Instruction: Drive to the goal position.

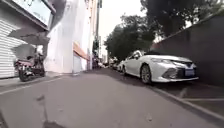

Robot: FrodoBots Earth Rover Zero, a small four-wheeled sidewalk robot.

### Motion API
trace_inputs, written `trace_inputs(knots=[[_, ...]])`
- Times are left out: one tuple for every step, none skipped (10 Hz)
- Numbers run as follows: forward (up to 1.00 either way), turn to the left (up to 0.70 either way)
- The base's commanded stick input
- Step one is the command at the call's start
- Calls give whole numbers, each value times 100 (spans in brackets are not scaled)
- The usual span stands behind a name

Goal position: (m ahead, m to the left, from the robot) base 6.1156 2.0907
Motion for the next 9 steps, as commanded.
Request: trace_inputs(knots=[[70, 0], [70, 0], [70, 0], [70, 0], [70, 0], [70, 0], [70, 0], [70, 0], [70, 0]])
